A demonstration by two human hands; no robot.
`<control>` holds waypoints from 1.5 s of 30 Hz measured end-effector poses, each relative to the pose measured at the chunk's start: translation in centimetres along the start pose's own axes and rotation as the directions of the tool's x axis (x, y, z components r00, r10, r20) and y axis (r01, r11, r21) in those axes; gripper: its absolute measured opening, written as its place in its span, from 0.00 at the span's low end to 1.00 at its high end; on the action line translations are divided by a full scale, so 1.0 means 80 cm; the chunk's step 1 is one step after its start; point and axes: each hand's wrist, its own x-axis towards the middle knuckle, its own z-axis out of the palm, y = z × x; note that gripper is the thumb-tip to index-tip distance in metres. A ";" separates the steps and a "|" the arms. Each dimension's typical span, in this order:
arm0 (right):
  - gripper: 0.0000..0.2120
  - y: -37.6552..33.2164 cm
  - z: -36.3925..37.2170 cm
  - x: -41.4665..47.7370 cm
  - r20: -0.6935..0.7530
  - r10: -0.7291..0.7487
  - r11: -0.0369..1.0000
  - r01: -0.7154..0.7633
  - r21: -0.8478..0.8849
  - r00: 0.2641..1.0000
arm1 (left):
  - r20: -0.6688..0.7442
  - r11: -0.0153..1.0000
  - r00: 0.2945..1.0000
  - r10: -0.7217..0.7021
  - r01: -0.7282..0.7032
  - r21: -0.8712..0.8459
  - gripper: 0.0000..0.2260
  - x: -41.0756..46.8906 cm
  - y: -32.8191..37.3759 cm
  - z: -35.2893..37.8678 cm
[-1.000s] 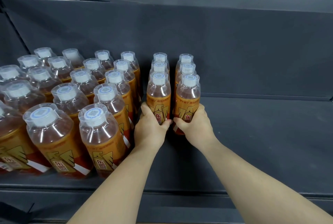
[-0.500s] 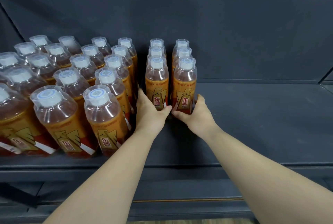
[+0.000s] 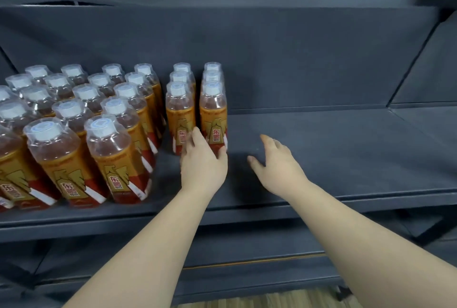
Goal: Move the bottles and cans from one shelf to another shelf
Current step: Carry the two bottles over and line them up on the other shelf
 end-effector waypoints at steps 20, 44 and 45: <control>0.29 0.361 -0.224 -0.272 -0.270 0.404 0.880 -0.452 -0.147 0.874 | 0.503 0.735 0.652 0.567 -0.676 0.048 0.25 -0.277 0.321 0.231; 0.28 0.663 -0.416 -0.377 -0.467 0.751 0.515 -0.857 -0.027 0.466 | 0.611 0.422 0.150 0.777 -0.844 -0.330 0.24 -0.409 0.639 0.512; 0.28 0.672 -0.423 -0.371 -0.468 0.753 0.510 -0.860 -0.030 0.463 | 0.618 0.425 0.145 0.772 -0.841 -0.334 0.25 -0.407 0.650 0.522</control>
